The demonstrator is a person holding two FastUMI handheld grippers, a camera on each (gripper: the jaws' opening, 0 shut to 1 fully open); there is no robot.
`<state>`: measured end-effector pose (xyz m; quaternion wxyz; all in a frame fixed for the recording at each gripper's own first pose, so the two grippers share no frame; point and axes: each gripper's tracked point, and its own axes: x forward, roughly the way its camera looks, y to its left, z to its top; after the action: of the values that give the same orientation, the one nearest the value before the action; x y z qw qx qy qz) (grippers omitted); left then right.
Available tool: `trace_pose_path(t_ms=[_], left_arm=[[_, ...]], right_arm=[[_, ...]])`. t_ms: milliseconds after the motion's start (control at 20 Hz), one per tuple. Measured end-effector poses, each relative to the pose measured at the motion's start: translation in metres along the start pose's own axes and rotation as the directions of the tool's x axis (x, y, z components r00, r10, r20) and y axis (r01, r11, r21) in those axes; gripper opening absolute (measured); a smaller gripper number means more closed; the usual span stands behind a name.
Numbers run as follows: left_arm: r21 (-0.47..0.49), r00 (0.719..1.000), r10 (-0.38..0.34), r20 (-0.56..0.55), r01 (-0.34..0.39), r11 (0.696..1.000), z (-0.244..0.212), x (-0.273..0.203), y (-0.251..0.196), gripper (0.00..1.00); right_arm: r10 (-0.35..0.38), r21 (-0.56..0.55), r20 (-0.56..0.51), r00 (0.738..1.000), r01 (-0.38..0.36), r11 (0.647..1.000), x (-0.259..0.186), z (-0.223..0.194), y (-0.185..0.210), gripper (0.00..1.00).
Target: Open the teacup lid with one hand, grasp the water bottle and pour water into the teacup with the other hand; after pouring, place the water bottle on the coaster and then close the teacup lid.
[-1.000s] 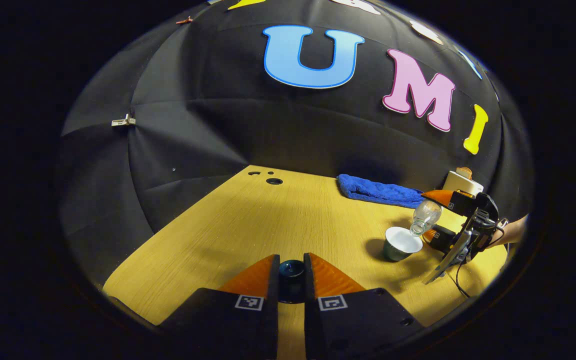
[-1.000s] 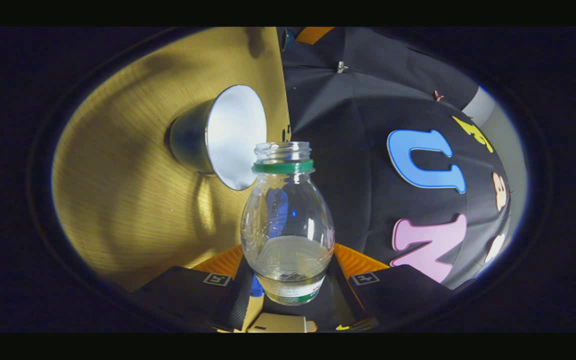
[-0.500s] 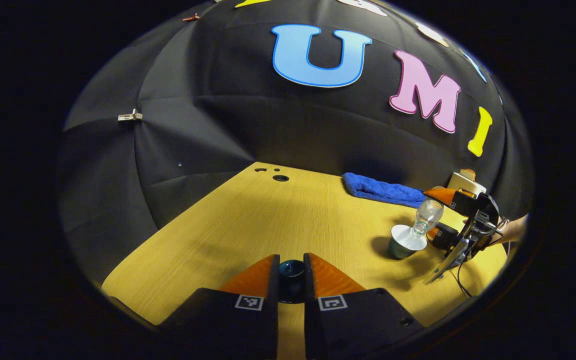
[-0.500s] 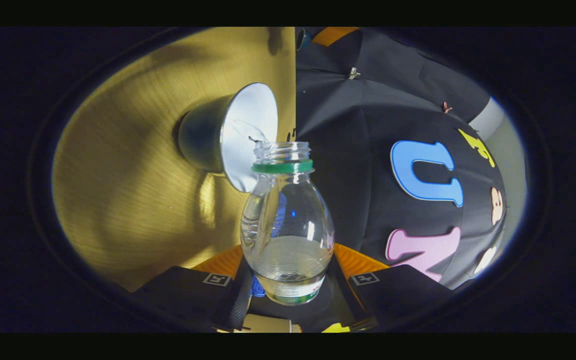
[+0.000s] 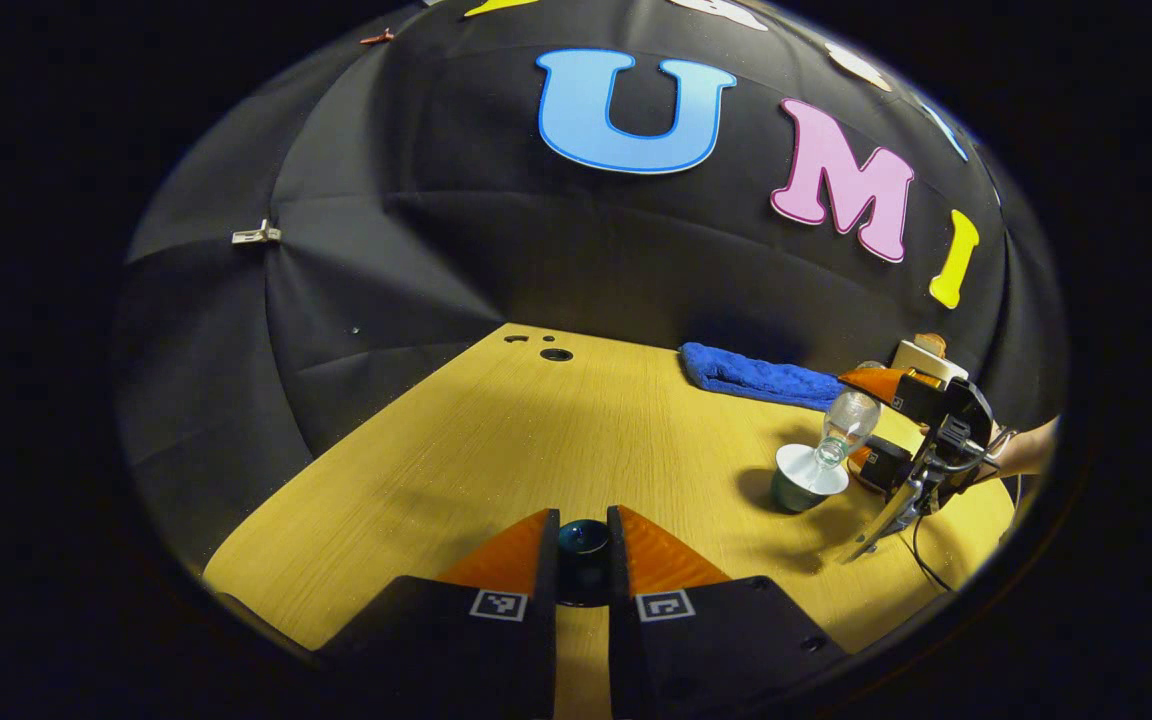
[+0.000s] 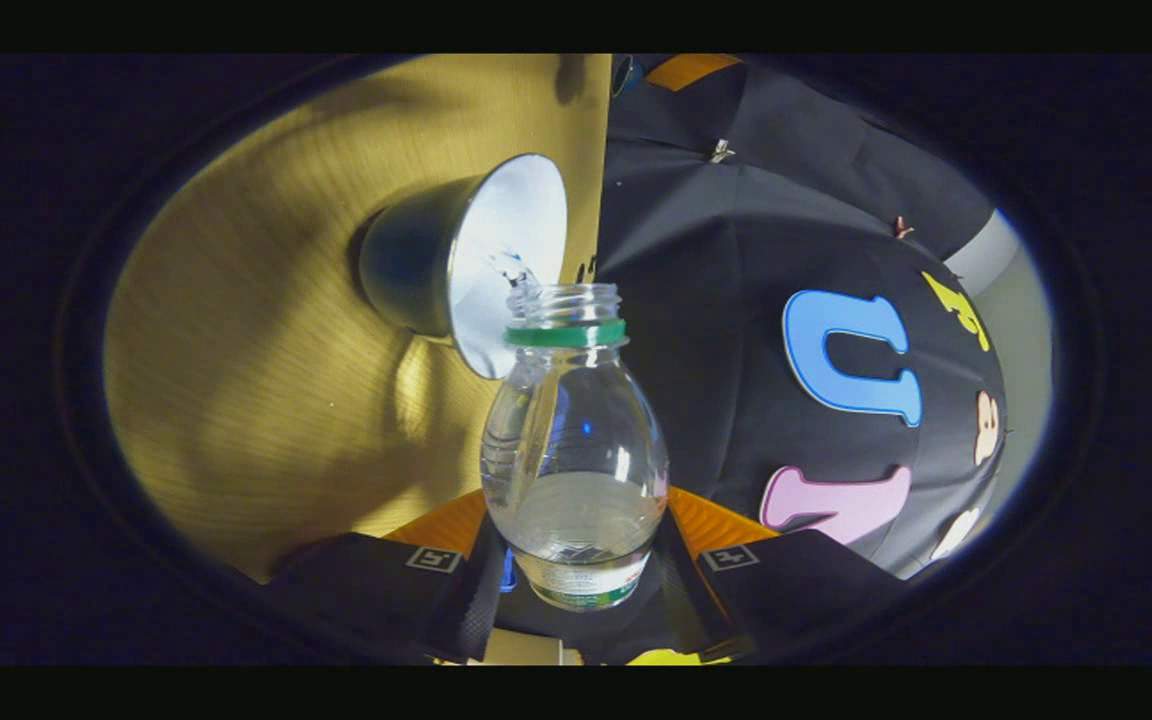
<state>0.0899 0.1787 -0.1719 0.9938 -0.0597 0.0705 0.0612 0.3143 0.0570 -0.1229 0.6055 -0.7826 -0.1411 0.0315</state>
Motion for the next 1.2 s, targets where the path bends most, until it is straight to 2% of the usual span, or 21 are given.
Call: trace_pose_path(t_ms=[250,300,350,400,450,500,550,900,1200], left_arm=[[0.024,1.0,-0.02,0.005,0.02,1.0,0.002,-0.001,-0.002,0.25],[0.034,1.0,-0.025,0.005,0.025,0.999,0.001,-0.001,-0.004,0.29],[0.043,1.0,-0.029,0.006,0.029,0.999,0.002,-0.002,-0.004,0.22],[0.053,0.999,-0.033,0.006,0.033,0.998,0.002,-0.003,-0.003,0.25],[0.06,0.999,-0.034,0.006,0.034,0.998,0.001,-0.004,-0.003,0.22],[0.065,0.999,-0.033,0.005,0.033,0.997,0.001,-0.005,-0.004,0.25],[0.067,1.0,-0.031,0.005,0.03,0.997,-0.001,-0.006,-0.003,0.25],[0.039,0.999,-0.04,0.007,0.04,0.998,-0.002,-0.01,-0.007,0.25],[0.116,0.997,-0.07,0.044,0.064,0.991,0.008,-0.015,-0.011,0.25]], right_arm=[[-0.006,-0.05,0.026,1.0,0.008,0.999,0.004,0.002,-0.001,0.71],[-0.006,-0.059,0.03,1.0,0.008,0.998,0.005,0.001,-0.001,0.71],[-0.01,-0.069,0.034,0.999,0.012,0.998,0.005,0.0,-0.003,0.71],[-0.011,-0.079,0.04,0.999,0.014,0.997,0.007,0.001,-0.004,0.71],[-0.015,-0.088,0.044,0.999,0.019,0.996,0.006,0.001,-0.005,0.67],[-0.016,-0.098,0.049,0.999,0.02,0.995,0.006,0.002,-0.006,0.67],[-0.019,-0.106,0.053,0.998,0.024,0.994,0.005,0.002,-0.007,0.71],[-0.018,-0.13,0.067,0.998,0.026,0.991,0.005,0.004,-0.011,0.71],[-0.014,-0.177,0.087,0.996,0.029,0.984,0.005,0.009,-0.014,0.71]])
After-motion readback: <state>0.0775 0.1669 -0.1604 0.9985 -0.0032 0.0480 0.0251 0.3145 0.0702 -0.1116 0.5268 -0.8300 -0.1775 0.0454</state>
